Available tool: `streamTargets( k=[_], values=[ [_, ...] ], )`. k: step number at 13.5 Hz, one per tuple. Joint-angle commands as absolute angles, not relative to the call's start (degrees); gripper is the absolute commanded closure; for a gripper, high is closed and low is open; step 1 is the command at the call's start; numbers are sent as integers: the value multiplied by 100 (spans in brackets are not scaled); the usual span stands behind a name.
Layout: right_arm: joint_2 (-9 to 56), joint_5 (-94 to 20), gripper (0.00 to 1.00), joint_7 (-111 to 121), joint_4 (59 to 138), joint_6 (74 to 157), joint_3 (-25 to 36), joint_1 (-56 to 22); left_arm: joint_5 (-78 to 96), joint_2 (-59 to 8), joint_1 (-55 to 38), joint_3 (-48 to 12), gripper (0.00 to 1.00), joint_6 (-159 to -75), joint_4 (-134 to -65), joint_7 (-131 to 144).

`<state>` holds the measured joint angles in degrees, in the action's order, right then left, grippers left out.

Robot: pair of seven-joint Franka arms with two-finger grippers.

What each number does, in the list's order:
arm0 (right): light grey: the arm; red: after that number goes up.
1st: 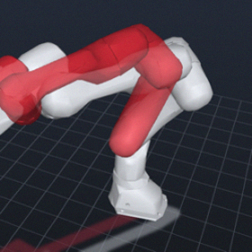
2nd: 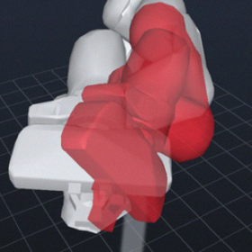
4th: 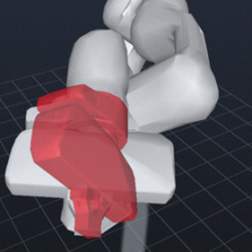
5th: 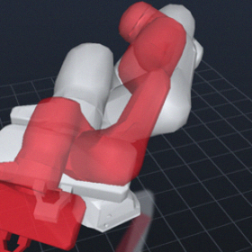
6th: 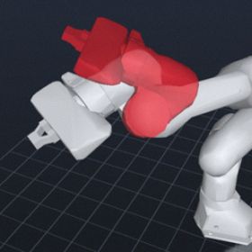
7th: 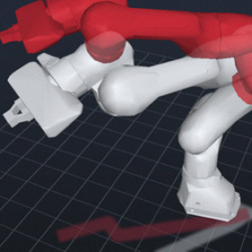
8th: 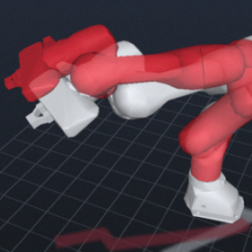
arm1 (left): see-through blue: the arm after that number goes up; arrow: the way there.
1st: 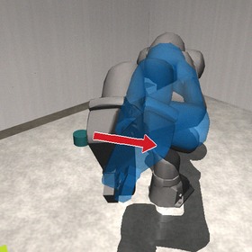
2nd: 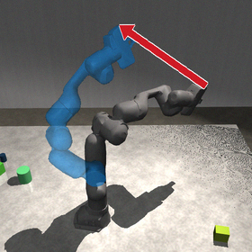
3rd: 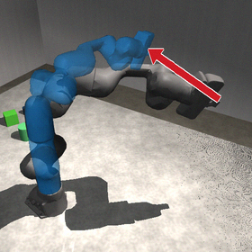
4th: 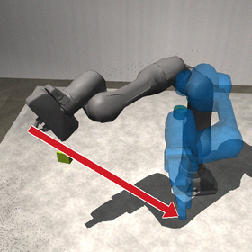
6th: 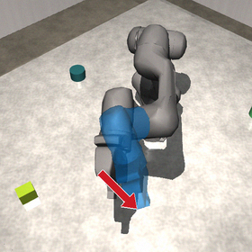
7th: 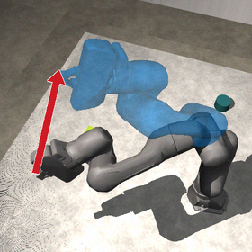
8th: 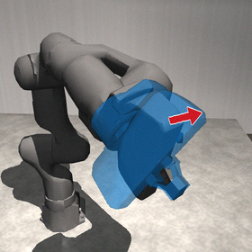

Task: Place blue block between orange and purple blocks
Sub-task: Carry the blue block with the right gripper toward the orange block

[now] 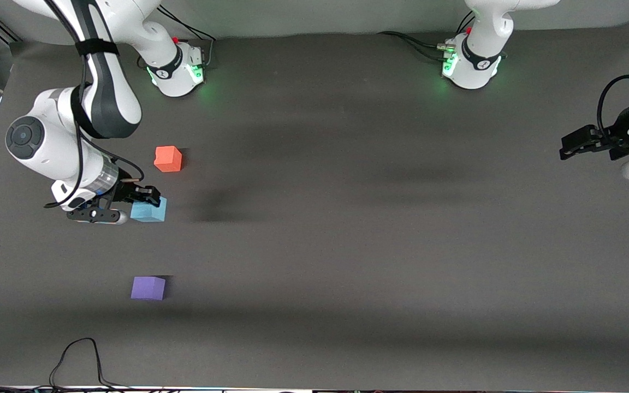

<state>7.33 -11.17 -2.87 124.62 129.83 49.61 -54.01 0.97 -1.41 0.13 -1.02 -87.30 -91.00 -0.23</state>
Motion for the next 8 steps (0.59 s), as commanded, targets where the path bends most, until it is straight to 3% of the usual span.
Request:
streamTargets(
  k=[1, 5, 8],
  values=[
    [1368, -1842, 69, 777, 12797, 13832, 4966, -5230, 18, 18, -44, -105, 0, -8754, -9246, -35],
    [2590, -3837, 69, 2536, 12762, 14168, 4957, -5229, 18, 9, -44, -105, 0, -8736, -9237, -44],
    [2830, -3955, 69, 2716, 12753, 14203, 4948, -5221, 18, 0, -44, -97, 0, -8771, -9194, -44]
  ],
)
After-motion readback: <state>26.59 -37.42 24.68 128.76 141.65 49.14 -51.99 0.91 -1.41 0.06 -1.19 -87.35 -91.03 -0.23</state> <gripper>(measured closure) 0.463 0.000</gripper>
